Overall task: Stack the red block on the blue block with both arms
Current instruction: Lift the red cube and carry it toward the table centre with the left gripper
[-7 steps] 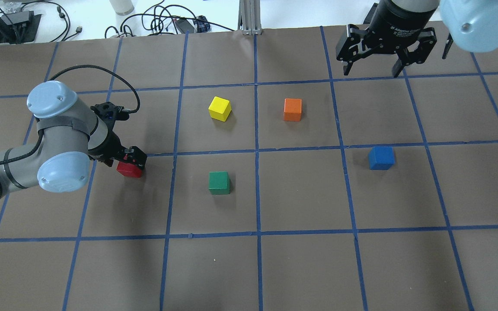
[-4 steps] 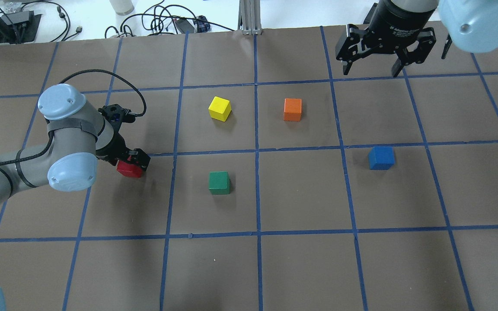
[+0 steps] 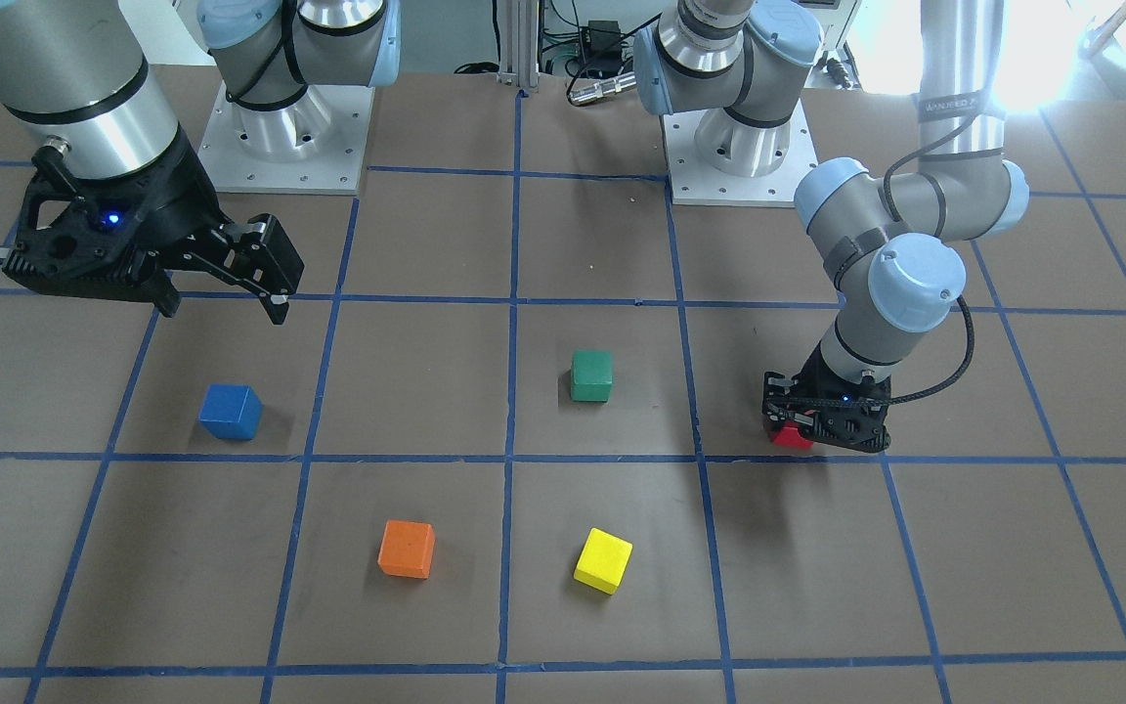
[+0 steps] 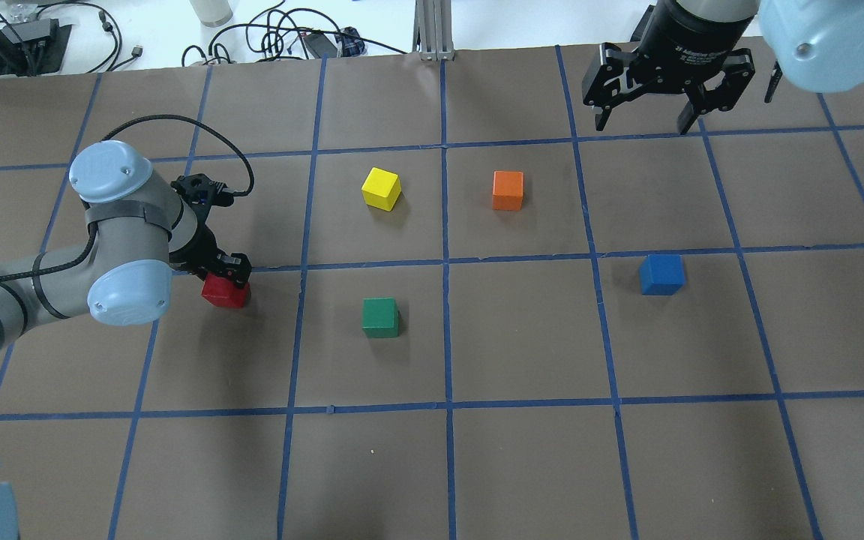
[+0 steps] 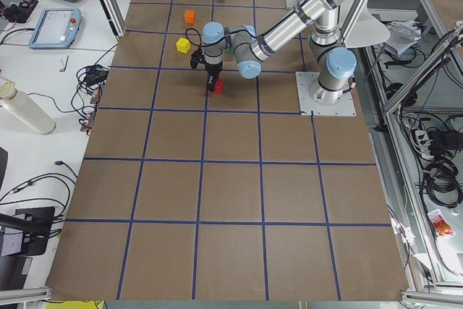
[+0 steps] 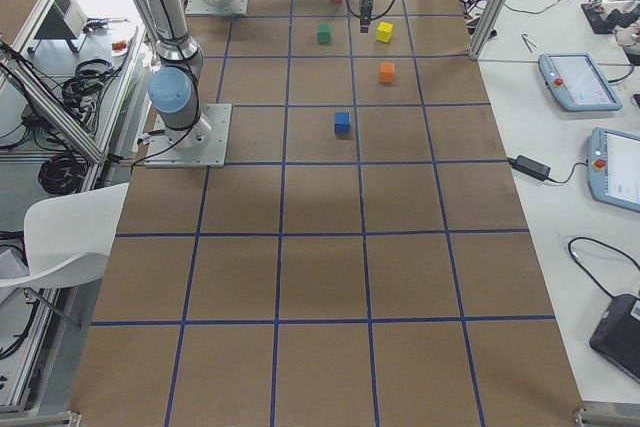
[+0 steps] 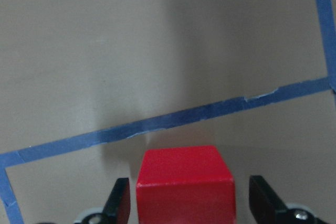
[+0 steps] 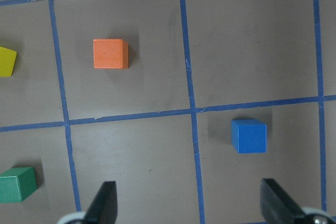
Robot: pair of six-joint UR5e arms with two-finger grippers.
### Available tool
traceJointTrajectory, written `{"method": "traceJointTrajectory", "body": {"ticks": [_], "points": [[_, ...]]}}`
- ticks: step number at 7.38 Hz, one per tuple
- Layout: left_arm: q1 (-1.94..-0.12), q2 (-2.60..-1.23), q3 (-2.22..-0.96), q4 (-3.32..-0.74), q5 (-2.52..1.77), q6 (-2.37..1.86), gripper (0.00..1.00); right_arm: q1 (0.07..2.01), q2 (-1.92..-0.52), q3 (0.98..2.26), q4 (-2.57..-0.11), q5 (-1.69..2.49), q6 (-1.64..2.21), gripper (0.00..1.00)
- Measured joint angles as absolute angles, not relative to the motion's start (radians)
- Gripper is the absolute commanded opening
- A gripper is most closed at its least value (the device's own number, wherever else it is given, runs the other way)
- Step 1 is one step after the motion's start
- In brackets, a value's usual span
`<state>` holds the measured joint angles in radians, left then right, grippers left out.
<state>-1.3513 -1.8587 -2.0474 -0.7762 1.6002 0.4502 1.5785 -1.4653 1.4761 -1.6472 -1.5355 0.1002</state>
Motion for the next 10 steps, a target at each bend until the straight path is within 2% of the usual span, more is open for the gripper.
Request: {"method": "traceJointTrajectory", "body": {"ticks": [3,5,7,10], "points": [[-1.388,-1.796,-1.871,-1.102,1.626,0.387,0.00,1.578,-1.463,1.476,-1.668,-1.535,0.101,0.96],[-1.521,-1.787,-1.697,-1.288,1.617,0.175,0.00,1.579,-1.461,1.477,-1.676,-1.534,0.101,0.96],[-1.694,-1.832,-1.604,-1.335,1.522,-0.075,0.00,1.579,-1.461,1.477,-1.677,-1.534,0.100,0.96],[-1.894,-1.921,-1.578,-1.260,1.431,-0.310,0.00,1.579,-1.464,1.484,-1.675,-1.535,0.100,0.97]]}}
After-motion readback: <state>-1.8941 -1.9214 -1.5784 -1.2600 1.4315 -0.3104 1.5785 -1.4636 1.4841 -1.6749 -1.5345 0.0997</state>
